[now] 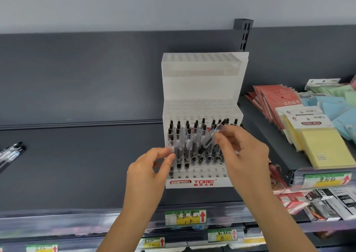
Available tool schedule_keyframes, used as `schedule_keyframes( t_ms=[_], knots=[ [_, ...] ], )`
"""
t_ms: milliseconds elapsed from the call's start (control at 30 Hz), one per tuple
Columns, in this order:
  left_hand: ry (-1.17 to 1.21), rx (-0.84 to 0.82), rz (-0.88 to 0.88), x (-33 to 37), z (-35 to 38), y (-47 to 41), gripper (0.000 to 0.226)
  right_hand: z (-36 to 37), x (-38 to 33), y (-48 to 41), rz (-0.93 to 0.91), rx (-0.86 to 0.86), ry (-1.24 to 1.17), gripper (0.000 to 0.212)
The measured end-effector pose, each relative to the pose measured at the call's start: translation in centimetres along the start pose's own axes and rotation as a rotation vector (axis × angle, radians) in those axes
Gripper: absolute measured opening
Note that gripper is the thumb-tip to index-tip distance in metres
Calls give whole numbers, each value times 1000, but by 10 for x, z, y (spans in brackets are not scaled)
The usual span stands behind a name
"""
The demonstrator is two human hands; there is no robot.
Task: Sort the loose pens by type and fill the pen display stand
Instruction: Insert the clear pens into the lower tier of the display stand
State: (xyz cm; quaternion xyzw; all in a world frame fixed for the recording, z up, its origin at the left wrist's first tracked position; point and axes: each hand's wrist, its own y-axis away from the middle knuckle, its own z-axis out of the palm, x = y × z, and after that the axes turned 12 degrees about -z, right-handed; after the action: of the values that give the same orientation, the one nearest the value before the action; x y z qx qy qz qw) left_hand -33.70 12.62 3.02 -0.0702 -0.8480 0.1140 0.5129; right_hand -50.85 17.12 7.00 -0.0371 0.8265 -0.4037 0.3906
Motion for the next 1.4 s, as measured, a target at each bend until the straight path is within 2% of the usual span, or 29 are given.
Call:
schedule_keyframes(
  t_ms=[167, 300, 667, 900, 1000, 1100, 1200, 1400],
  knots=[
    [-57, 77, 6, -4, 0, -3, 15, 1, 0, -2, -16, -15, -6, 15],
    [-67, 53, 31, -3, -3, -6, 13, 4, 2, -4, -12, -56, 20, 18],
    [-11, 15, -34, -8, -5, -9, 8, 22, 9, -9, -9, -385, 284, 24],
    [-34, 14, -21, -8, -4, -9, 9, 24, 11, -5, -6, -398, 308, 23],
    [-45, 19, -3, -7, -2, -8, 10, 25, 10, -8, -43, -509, 449, 29],
    [-49, 27, -5, -6, -1, -6, 10, 26, 11, -10, -102, -586, 564, 23],
    [-42, 35, -27, -6, -1, -4, 10, 25, 11, -10, -122, -597, 587, 16],
    [-71, 51, -59, 1, 0, 2, 16, 20, 13, -8, -138, -535, 508, 32]
  ],
)
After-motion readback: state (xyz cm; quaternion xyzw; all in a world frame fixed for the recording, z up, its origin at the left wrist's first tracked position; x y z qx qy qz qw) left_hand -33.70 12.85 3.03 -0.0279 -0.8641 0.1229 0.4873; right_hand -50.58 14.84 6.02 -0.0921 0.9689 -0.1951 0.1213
